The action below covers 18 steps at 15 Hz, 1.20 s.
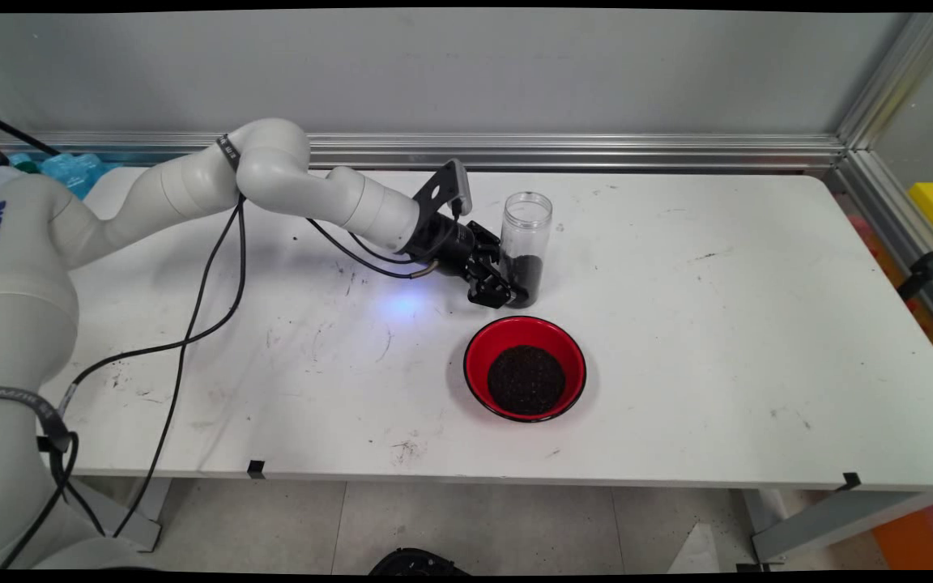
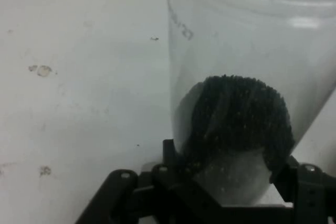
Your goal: Pour the black seasoning powder in the red bowl
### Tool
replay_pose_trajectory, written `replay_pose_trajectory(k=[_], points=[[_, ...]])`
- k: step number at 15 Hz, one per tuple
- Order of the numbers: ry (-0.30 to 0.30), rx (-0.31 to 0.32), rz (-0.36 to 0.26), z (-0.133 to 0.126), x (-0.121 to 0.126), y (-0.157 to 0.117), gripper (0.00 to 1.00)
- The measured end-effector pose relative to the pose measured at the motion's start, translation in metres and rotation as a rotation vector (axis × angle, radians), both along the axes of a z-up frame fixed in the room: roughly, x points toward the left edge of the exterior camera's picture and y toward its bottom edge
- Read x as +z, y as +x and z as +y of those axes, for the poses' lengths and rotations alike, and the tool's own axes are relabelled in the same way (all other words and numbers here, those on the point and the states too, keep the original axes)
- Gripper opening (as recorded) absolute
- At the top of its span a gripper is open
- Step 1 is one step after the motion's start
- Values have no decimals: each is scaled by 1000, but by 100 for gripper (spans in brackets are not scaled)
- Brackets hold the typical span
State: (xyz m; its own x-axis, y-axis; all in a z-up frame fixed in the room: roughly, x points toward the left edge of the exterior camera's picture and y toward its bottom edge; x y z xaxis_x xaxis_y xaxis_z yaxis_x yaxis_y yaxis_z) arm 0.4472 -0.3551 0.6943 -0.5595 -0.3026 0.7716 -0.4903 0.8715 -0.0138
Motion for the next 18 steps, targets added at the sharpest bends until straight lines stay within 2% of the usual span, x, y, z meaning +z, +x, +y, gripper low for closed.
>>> replay_pose_trajectory(k=[5, 9, 15, 18], points=[[-7, 7, -8, -2, 23, -4, 0], [-37, 0, -31, -2, 56, -8, 0], [-121, -21, -77, -3, 102, -10, 0], [-193, -69, -125, -2, 126, -12, 0]])
